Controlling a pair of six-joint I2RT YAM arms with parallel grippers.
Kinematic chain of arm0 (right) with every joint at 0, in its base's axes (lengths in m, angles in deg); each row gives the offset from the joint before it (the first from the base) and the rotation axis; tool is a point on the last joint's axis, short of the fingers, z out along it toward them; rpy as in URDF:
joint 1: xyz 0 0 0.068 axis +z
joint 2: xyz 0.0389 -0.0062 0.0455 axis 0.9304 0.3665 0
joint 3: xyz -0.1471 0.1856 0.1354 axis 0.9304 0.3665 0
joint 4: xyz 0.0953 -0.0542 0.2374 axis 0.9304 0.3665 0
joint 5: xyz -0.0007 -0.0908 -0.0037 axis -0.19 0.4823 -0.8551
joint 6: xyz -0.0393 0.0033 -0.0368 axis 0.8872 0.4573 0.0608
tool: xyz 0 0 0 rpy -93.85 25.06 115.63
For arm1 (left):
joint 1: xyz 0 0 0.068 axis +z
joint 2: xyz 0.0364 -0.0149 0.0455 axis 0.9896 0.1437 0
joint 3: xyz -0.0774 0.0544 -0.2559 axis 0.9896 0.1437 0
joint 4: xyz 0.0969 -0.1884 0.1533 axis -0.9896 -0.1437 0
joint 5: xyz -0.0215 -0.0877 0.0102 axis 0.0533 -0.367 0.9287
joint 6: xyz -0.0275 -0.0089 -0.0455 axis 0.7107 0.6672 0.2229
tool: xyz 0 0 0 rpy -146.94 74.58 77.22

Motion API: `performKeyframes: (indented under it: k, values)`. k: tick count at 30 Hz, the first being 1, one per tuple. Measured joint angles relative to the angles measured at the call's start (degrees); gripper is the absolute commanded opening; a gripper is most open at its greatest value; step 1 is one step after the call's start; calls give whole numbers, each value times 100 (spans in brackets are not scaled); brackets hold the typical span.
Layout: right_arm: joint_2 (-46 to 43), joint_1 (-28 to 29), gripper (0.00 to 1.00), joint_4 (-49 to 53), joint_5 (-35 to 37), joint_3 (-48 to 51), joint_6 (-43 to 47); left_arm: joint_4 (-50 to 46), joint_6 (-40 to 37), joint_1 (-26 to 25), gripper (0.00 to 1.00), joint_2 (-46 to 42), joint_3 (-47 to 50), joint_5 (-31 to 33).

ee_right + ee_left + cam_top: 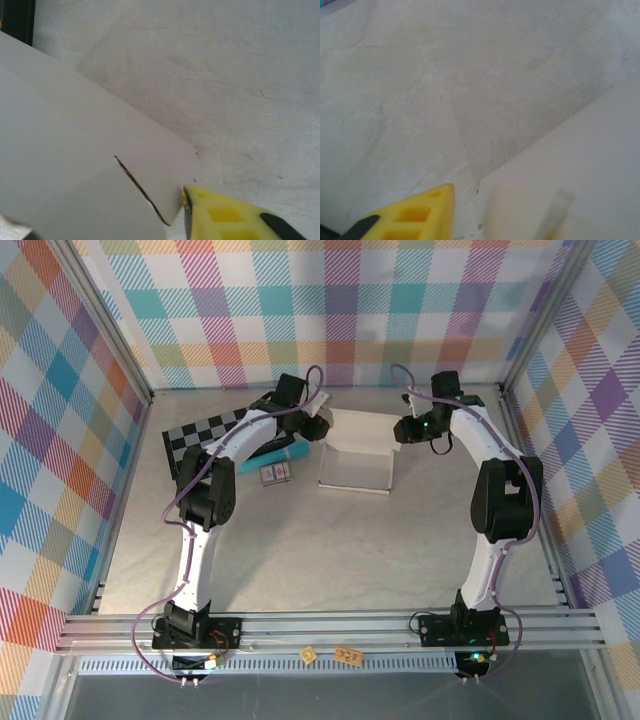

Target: Fold the paper box

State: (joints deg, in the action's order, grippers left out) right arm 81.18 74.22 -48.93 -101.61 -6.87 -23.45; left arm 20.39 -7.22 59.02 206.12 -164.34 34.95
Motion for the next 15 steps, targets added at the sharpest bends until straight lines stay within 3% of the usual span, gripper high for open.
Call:
performKeyframes:
  k: [8, 15]
  values:
    - [0, 44, 15, -42, 146, 0, -2, 13, 131, -46, 3, 11, -20, -94]
    - [0, 240, 4, -275, 457, 2, -59, 17, 249, -114, 0, 11, -20, -79]
